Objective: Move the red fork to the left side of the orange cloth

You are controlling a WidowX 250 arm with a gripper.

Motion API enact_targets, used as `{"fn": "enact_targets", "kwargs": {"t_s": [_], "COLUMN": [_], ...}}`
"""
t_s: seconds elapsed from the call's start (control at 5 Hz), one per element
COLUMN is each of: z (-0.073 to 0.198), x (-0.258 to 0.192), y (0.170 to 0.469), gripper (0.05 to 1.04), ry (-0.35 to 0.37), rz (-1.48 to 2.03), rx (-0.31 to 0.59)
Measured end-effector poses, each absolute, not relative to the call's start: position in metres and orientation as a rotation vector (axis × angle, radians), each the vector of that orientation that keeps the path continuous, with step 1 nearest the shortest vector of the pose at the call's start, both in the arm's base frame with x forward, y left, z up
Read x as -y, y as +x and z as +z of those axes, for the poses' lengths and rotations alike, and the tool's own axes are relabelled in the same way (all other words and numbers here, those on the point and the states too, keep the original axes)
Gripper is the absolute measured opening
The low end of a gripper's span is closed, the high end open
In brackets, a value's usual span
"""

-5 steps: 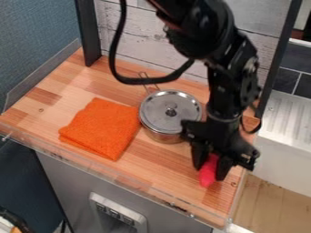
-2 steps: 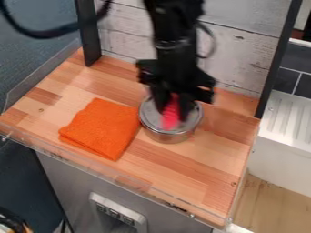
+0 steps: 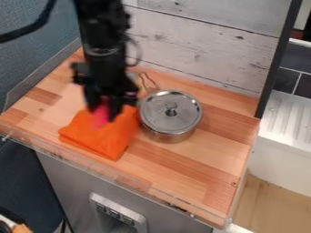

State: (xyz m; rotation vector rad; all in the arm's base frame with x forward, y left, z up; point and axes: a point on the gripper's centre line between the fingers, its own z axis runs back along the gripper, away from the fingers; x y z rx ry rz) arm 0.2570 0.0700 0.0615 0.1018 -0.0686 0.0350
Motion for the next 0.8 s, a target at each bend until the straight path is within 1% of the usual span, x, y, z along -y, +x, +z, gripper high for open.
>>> {"fn": "enact_targets", "kwargs": {"t_s": [0.2, 0.4, 0.6, 0.8], "z": [0.039, 0.020, 0.008, 0.003], "x": [-0.116, -0.163, -0.198, -0.207], "y": [0.252, 0.255, 0.250, 0.256], "gripper": [0.444, 0.444, 0.444, 0.444], "ry": [0.116, 0.106, 0.097, 0.108], "rz": [-0.010, -0.070, -0.013, -0.040], "rx": [-0.001, -0.043, -0.060, -0.059]}}
